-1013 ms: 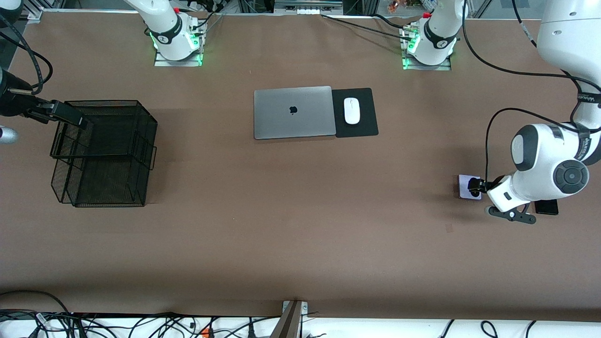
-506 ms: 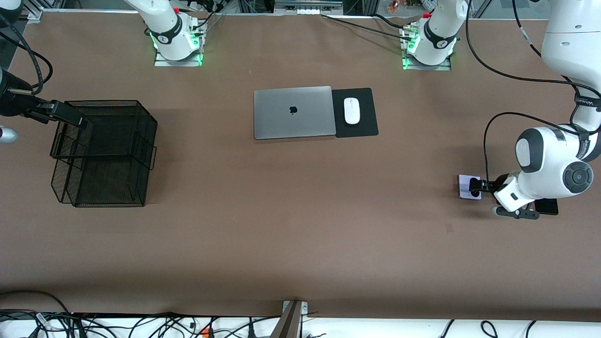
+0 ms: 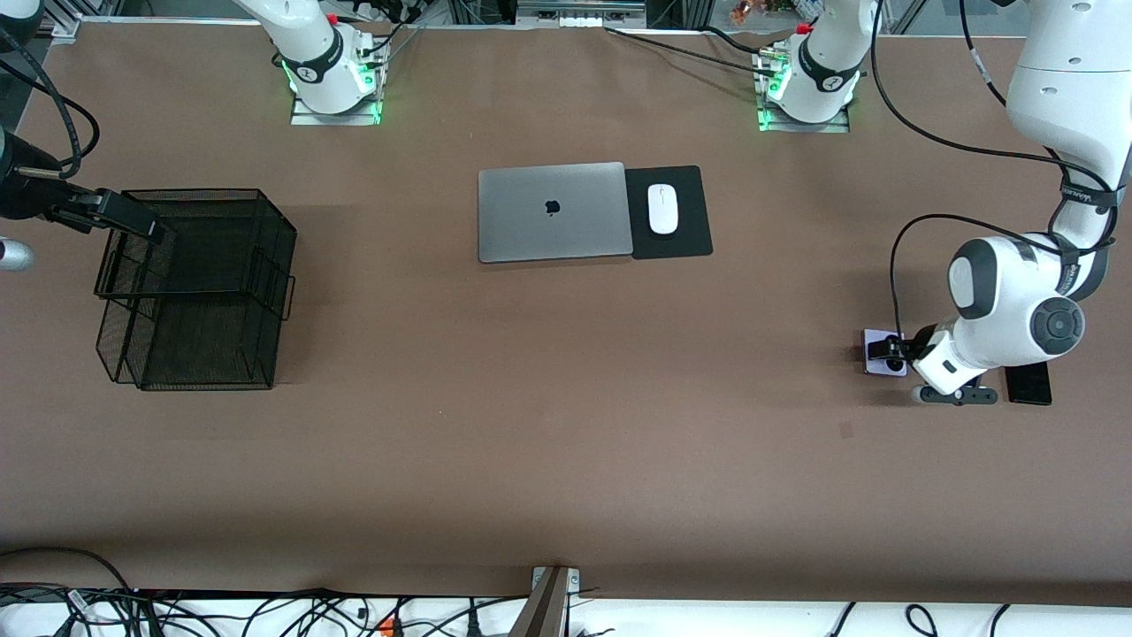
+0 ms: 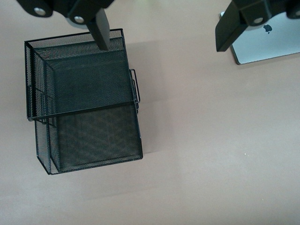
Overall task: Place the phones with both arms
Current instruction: 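Move the left gripper down over the white flip phone, then close the left gripper on the white flip phone and lift it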
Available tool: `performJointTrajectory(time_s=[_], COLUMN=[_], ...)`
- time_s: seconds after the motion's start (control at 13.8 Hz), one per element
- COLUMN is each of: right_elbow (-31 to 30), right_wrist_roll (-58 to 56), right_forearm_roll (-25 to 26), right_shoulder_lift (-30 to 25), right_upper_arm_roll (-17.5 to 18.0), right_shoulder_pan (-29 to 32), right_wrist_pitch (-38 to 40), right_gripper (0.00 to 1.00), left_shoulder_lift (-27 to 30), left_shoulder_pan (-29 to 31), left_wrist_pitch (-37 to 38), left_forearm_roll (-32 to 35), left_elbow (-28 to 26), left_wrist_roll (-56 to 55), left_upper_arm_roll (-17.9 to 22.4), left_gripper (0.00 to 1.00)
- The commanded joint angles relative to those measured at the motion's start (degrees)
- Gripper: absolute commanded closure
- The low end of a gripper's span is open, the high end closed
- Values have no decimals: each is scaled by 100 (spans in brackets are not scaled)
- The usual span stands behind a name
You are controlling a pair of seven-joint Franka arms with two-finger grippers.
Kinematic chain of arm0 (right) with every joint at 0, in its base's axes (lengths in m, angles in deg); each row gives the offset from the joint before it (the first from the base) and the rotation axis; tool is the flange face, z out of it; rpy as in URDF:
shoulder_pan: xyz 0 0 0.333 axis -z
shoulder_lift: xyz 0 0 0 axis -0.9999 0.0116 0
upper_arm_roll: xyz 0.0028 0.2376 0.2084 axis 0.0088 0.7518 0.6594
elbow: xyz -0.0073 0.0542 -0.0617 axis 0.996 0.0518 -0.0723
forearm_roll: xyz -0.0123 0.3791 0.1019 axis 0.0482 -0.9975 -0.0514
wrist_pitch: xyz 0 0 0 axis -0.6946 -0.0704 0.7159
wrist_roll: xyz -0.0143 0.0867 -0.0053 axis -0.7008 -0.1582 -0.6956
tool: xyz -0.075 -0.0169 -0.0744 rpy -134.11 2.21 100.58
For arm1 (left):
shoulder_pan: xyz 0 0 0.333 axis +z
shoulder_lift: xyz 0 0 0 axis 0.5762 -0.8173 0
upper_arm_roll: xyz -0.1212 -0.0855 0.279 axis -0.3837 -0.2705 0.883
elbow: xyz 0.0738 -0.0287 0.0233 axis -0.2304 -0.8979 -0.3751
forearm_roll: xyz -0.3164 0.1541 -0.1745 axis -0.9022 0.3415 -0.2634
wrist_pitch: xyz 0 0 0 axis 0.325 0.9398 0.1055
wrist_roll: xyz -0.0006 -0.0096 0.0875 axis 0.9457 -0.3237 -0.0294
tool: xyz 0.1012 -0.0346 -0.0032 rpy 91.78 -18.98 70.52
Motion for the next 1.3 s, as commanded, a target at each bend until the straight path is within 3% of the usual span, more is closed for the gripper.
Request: performJointTrajectory(time_s=[0.0, 0.43, 1.23], right_elbow=[-15, -23, -15], right_wrist_roll=[18, 18, 18], right_forearm_roll=[-109, -109, -109], right_shoulder_lift=[-26, -34, -34], right_upper_arm_roll=[-24, -24, -24], right_shoulder_pan=[-26, -26, -26], right_wrist_pitch=[-22, -22, -22], right_gripper=[0, 0, 0], left_shoulder_lift=[105, 104, -142], left_shoulder_pan=[-195, -135, -293], left_wrist_pitch=[-153, -303, -285], left_forearm_roll=[66, 707, 1165], left_elbow=[-159, -291, -291], left_wrist_roll=[-256, -248, -151], left_upper_arm_roll=[36, 36, 27], left_gripper=[0, 0, 0])
